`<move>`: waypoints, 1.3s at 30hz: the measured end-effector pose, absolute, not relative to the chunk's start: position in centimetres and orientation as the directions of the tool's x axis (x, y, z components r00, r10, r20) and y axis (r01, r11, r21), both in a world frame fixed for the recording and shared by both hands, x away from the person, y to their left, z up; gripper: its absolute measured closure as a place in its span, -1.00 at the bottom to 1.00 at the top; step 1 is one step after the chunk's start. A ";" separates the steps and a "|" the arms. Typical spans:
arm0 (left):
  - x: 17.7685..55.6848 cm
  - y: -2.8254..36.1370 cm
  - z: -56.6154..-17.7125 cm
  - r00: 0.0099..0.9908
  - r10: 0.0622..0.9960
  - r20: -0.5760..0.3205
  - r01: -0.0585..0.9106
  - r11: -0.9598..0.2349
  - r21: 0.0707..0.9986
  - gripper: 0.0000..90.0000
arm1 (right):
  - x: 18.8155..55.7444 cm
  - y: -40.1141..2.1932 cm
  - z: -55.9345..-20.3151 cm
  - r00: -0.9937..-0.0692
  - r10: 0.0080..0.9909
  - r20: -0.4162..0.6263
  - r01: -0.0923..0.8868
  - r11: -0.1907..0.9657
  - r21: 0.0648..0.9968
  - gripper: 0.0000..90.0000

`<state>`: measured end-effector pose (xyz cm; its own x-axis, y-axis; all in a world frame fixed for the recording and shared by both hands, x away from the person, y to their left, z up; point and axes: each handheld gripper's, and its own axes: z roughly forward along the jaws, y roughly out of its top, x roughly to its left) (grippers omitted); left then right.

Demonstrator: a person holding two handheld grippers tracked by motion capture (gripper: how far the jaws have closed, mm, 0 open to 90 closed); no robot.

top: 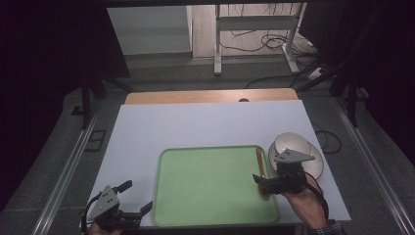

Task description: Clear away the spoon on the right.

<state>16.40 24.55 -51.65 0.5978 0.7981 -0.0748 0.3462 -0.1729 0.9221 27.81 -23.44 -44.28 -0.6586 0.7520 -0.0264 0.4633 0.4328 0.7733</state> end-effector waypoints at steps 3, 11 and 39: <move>16.4 24.6 -51.7 0.597 0.798 -0.075 0.346 -0.172 0.922 -0.97 | 27.5 -23.7 -44.1 -0.651 0.758 -0.032 0.459 0.428 0.779 -1.00; 16.4 24.6 -51.6 0.598 0.798 -0.074 0.346 -0.173 0.922 -0.97 | 26.8 -24.3 -43.8 -0.633 0.772 -0.048 0.448 0.416 0.791 -1.00; 16.4 24.6 -51.6 0.597 0.799 -0.074 0.347 -0.174 0.922 -0.97 | 24.8 -26.5 -44.6 -0.595 0.801 -0.064 0.450 0.397 0.800 -1.00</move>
